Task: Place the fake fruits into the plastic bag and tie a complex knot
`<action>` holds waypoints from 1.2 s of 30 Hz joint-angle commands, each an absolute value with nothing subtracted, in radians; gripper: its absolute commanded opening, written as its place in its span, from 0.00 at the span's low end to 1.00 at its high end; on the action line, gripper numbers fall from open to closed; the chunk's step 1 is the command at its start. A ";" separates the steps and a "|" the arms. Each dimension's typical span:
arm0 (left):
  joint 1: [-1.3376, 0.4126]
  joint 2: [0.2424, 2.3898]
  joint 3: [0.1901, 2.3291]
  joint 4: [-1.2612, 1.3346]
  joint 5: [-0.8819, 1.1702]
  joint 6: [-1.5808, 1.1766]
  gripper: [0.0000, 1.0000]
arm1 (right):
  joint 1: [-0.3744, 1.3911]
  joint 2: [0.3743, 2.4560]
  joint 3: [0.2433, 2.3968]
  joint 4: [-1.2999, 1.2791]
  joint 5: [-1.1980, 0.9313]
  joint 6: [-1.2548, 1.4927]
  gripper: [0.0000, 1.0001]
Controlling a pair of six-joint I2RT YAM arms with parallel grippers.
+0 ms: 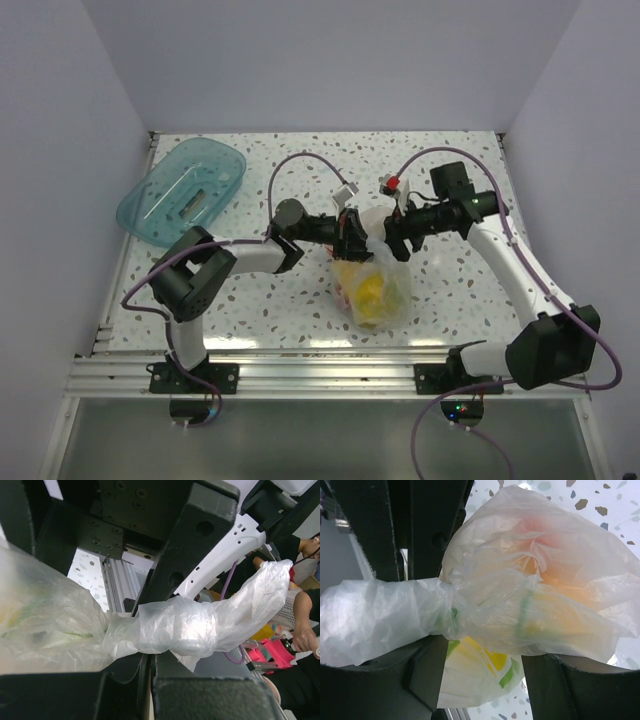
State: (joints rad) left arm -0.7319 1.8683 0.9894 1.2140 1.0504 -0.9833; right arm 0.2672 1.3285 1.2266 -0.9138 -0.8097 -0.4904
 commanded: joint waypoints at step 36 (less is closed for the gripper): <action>-0.776 2.079 1.129 1.376 0.834 -1.141 0.00 | 0.408 1.304 1.126 -0.566 -1.005 -0.183 0.32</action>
